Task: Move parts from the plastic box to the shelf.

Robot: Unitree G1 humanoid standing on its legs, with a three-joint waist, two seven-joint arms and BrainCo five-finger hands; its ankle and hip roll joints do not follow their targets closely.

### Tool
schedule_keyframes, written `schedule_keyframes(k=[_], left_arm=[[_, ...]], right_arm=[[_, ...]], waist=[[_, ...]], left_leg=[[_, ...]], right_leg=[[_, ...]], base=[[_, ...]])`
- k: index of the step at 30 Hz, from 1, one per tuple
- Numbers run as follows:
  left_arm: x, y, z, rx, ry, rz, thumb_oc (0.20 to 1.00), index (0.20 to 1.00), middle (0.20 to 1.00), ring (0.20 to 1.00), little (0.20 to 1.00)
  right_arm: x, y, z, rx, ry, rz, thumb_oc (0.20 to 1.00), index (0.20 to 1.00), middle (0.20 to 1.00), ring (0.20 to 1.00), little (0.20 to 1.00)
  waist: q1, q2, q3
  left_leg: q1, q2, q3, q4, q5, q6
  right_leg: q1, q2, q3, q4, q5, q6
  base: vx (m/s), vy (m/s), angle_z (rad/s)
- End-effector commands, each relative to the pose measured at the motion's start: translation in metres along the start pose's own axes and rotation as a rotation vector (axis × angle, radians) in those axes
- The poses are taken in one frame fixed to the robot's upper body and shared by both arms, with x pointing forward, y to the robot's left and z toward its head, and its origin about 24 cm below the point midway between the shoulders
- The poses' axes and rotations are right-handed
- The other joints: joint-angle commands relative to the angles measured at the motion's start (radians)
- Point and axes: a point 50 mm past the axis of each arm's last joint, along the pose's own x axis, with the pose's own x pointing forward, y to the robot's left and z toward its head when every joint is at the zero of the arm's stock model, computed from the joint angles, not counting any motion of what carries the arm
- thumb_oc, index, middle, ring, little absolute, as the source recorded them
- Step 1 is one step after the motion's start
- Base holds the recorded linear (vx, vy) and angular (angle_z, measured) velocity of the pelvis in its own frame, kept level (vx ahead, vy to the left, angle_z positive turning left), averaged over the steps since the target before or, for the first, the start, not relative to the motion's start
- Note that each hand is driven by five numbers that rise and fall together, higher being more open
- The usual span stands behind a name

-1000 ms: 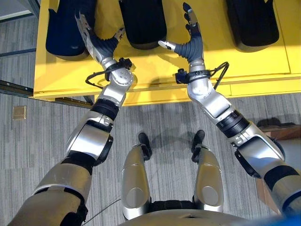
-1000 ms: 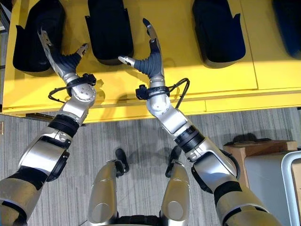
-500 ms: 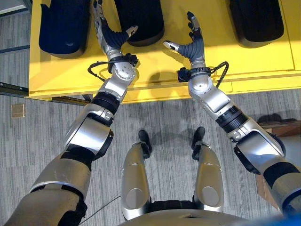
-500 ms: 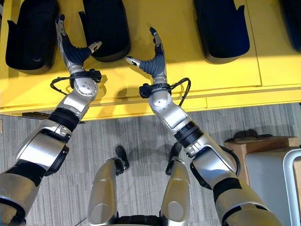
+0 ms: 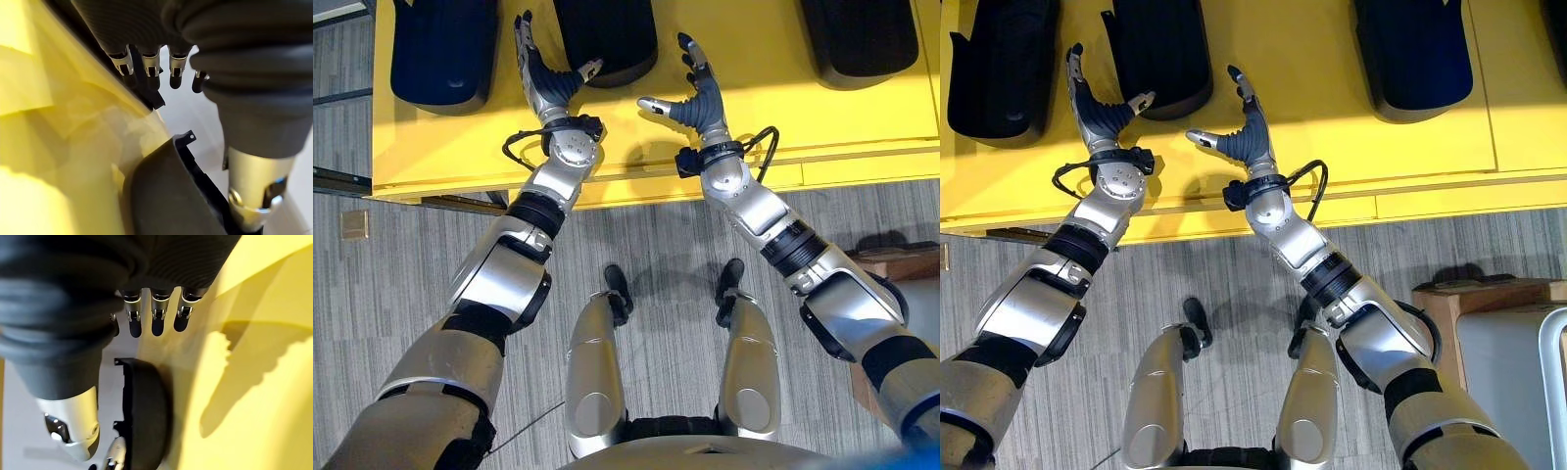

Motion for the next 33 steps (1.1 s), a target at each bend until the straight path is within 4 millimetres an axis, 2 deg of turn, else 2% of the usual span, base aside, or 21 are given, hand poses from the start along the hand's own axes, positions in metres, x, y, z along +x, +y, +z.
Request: schedule_keyframes(k=[1,5,14,19,22,25,28,33], left_arm=[[0.006,-0.011,0.032,-0.106,-0.056,-0.012,1.000,1.000,1.000,1.000,1.000],[0.004,-0.019,0.038,-0.085,-0.085,-0.085,1.000,1.000,1.000,1.000,1.000],[0.000,-0.027,0.043,-0.125,-0.098,-0.123,1.000,1.000,1.000,1.000,1.000],[-0.005,-0.031,0.044,-0.122,-0.115,-0.139,1.000,1.000,1.000,1.000,1.000],[-0.008,-0.034,0.047,-0.129,-0.127,-0.139,1.000,1.000,1.000,1.000,1.000],[-0.013,-0.038,0.050,-0.154,-0.130,-0.131,1.000,1.000,1.000,1.000,1.000],[-0.016,-0.043,0.055,-0.159,-0.147,-0.171,1.000,1.000,1.000,1.000,1.000],[-0.021,-0.050,0.060,-0.134,-0.192,-0.227,1.000,1.000,1.000,1.000,1.000]], right_arm=[[0.020,0.008,0.041,0.082,-0.117,0.020,1.000,1.000,1.000,1.000,1.000],[0.023,0.013,0.046,0.153,-0.092,0.008,1.000,1.000,1.000,1.000,1.000],[0.023,0.008,0.041,0.234,-0.024,-0.148,1.000,1.000,1.000,1.000,1.000],[0.023,-0.002,0.039,0.194,-0.035,-0.276,1.000,1.000,1.000,1.000,1.000],[0.022,-0.008,0.047,0.148,-0.122,-0.330,1.000,1.000,1.000,1.000,1.000],[0.021,-0.006,0.049,0.129,-0.104,-0.282,1.000,1.000,1.000,1.000,1.000],[0.023,0.002,0.039,0.259,0.008,-0.238,1.000,1.000,1.000,1.000,1.000],[0.024,0.012,0.033,0.220,0.055,-0.134,1.000,1.000,1.000,1.000,1.000]], waist=[[0.034,0.031,-0.031],[0.044,0.032,-0.031],[0.045,0.044,-0.031],[0.041,0.052,-0.031],[0.038,0.056,-0.031],[0.035,0.060,-0.031],[0.041,0.065,-0.031],[0.047,0.067,-0.031]], left_leg=[[0.031,-0.048,0.047,-0.090,0.035,0.016],[0.010,-0.050,0.042,-0.084,0.032,0.022],[-0.019,-0.051,0.037,-0.072,0.029,0.025],[-0.031,-0.052,0.037,-0.064,0.024,0.028],[-0.038,-0.052,0.037,-0.063,0.023,0.030],[-0.042,-0.056,0.037,-0.063,0.020,0.031],[-0.060,-0.055,0.028,-0.042,0.016,0.033],[-0.073,-0.054,0.021,-0.030,0.017,0.036]], right_leg=[[-0.037,0.019,-0.008,0.109,-0.043,0.000],[-0.057,0.018,-0.016,0.123,-0.042,0.000],[-0.090,0.016,-0.009,0.149,-0.052,-0.005],[-0.106,0.015,-0.001,0.164,-0.060,-0.007],[-0.115,0.014,0.003,0.171,-0.062,-0.006],[-0.123,0.016,0.009,0.174,-0.068,-0.006],[-0.139,0.009,0.011,0.203,-0.080,-0.012],[-0.153,0.004,0.012,0.226,-0.084,-0.013]], base=[[0.02,-0.032,0.06],[0.02,-0.021,0.10],[0.02,0.014,0.01],[0.01,0.011,0.00],[0.01,0.009,0.00],[0.01,0.000,0.00],[0.04,-0.018,0.04],[0.02,-0.010,0.05]])
